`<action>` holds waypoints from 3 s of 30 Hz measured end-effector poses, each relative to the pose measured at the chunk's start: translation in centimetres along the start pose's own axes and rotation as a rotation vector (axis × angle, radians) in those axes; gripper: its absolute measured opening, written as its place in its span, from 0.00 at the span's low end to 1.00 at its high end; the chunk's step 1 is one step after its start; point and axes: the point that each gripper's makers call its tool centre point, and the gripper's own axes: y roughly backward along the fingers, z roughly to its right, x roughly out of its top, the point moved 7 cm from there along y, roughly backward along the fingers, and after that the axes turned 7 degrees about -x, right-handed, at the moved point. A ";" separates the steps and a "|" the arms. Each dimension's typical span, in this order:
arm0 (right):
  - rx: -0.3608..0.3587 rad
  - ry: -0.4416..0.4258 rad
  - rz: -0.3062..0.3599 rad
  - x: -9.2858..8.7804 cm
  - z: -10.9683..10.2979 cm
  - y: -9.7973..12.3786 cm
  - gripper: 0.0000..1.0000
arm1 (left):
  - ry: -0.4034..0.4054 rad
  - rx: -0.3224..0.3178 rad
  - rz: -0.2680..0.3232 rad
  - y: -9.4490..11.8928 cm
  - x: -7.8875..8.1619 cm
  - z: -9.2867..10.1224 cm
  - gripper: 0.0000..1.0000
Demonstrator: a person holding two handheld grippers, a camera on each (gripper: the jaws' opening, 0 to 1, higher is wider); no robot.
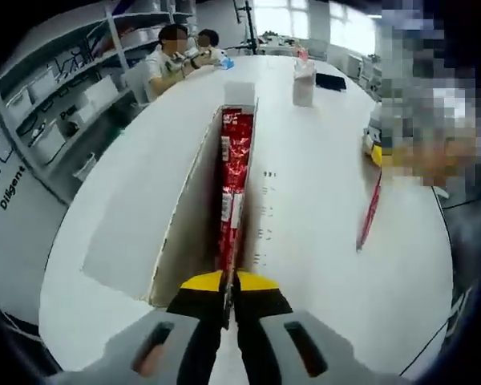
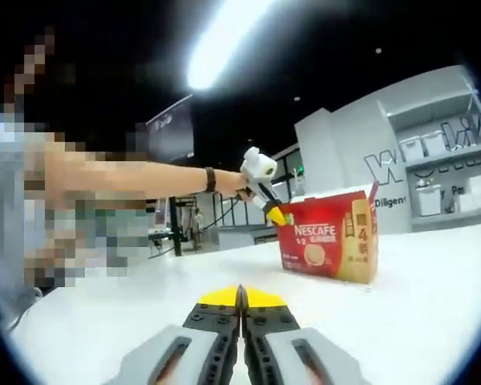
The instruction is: Tear open the coffee pouch, take out the coffee, and pour the coffee from the pouch into the cup
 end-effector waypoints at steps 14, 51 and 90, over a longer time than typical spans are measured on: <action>0.012 0.002 -0.011 0.0 -0.3 -0.1 0.01 | 0.056 0.056 0.146 1.0 0.1 -0.4 0.34; 0.105 0.037 0.005 0.3 -1.6 -0.3 0.01 | 0.046 0.115 0.706 -0.6 -9.3 26.8 0.37; 0.104 -0.023 0.065 3.1 -20.3 8.7 0.00 | 0.072 0.159 0.814 1.0 -11.7 47.0 0.32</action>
